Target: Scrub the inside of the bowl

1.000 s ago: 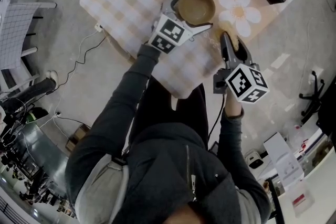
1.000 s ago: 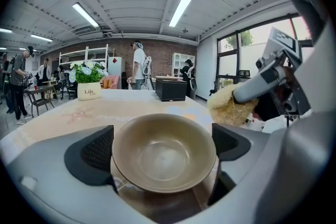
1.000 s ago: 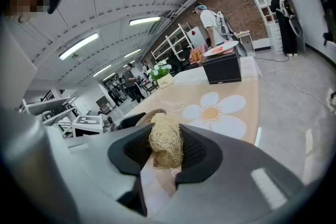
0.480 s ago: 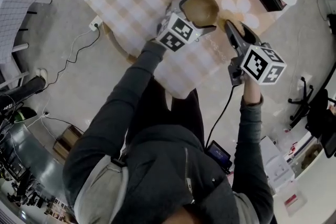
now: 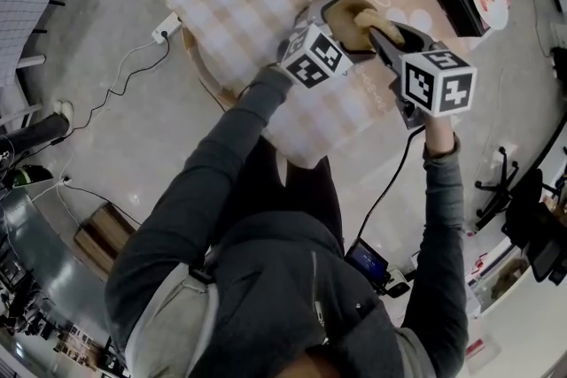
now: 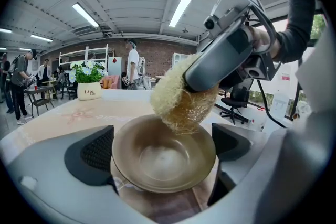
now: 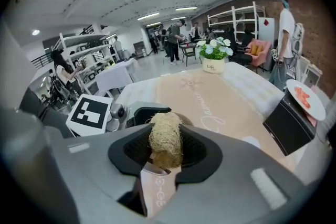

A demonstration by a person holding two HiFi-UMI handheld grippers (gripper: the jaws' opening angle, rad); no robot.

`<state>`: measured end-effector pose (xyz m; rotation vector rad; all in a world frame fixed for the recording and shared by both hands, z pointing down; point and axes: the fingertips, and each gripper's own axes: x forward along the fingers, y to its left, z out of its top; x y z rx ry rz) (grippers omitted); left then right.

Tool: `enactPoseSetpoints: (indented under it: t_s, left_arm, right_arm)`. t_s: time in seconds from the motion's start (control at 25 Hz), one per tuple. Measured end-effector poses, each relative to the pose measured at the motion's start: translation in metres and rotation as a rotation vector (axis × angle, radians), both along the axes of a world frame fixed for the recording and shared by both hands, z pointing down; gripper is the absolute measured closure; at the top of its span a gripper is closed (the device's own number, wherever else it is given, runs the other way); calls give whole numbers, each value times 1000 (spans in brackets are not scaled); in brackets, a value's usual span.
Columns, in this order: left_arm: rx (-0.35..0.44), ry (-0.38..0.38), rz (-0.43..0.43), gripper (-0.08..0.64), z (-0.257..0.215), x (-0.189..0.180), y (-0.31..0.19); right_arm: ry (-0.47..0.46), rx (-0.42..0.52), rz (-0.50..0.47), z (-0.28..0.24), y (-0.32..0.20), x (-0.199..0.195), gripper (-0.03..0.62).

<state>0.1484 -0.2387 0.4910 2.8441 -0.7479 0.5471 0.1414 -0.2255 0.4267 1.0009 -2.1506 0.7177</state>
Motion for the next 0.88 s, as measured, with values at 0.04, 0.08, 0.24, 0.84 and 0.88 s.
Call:
enactPoseSetpoints:
  t_s: [0.04,0.08,0.24,0.84,0.88]
  left_arm:
    - [1,0,-1,-23,0,0,0]
    - [2,-1,-2,-23,0,0,0]
    - [4,-1,-5,-23,0,0,-2]
    - [1,-2,-6,-23,0,-1,-1]
    - [1,-2,-6,-23,0,-1,-2]
  right_arm:
    - [11,-7,-25,1,-2,-4,472]
    - [20,-16,-49,3,-3,-7,472]
    - [87,-70,-147,12,-3,-13,472]
    - [369,-176,-389,32,-8,3,472]
    - [379,-182,-398,33,-7,3,472]
